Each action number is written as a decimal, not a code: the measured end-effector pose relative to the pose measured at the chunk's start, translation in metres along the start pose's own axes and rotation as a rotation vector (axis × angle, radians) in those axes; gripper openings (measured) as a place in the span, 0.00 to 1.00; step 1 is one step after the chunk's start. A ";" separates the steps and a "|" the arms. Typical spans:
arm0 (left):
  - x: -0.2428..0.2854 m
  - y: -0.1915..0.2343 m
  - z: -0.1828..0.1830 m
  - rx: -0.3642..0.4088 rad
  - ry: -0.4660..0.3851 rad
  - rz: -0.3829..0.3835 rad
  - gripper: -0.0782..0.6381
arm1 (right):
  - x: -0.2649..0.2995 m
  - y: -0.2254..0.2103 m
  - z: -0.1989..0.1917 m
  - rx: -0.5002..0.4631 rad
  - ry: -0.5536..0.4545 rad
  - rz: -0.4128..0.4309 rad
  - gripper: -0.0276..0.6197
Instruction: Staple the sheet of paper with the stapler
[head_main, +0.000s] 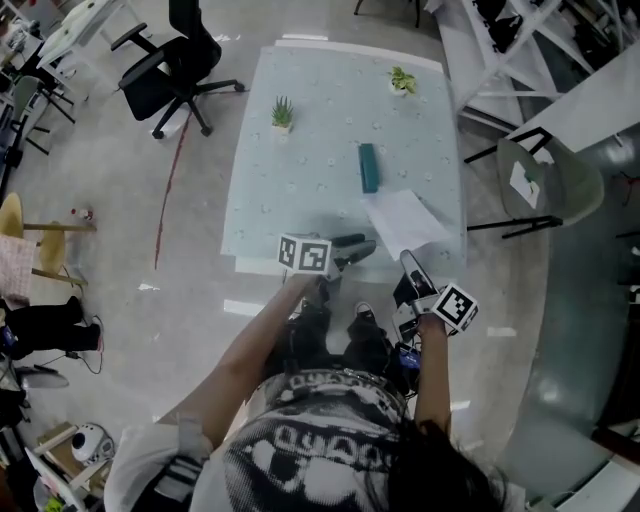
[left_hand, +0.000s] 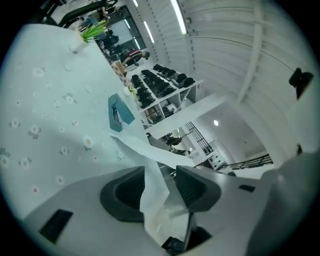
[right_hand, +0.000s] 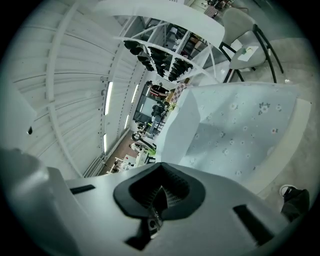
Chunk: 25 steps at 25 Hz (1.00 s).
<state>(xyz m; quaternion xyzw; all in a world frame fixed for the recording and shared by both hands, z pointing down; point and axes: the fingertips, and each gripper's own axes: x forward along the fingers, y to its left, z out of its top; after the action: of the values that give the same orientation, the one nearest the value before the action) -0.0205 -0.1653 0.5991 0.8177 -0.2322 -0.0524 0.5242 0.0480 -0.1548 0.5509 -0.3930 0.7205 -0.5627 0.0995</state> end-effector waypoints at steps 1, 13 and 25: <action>0.004 0.003 0.000 -0.031 -0.002 -0.004 0.35 | 0.001 0.002 0.000 -0.010 0.003 0.008 0.03; 0.028 0.008 0.006 -0.130 -0.084 -0.032 0.17 | -0.001 -0.005 -0.031 -0.028 0.096 -0.027 0.03; 0.015 0.029 -0.005 -0.141 -0.012 0.053 0.13 | 0.013 -0.011 -0.050 -0.080 0.175 -0.023 0.03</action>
<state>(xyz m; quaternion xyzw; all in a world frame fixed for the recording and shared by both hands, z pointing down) -0.0149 -0.1777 0.6287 0.7720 -0.2526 -0.0597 0.5802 0.0145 -0.1279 0.5820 -0.3540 0.7438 -0.5668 0.0139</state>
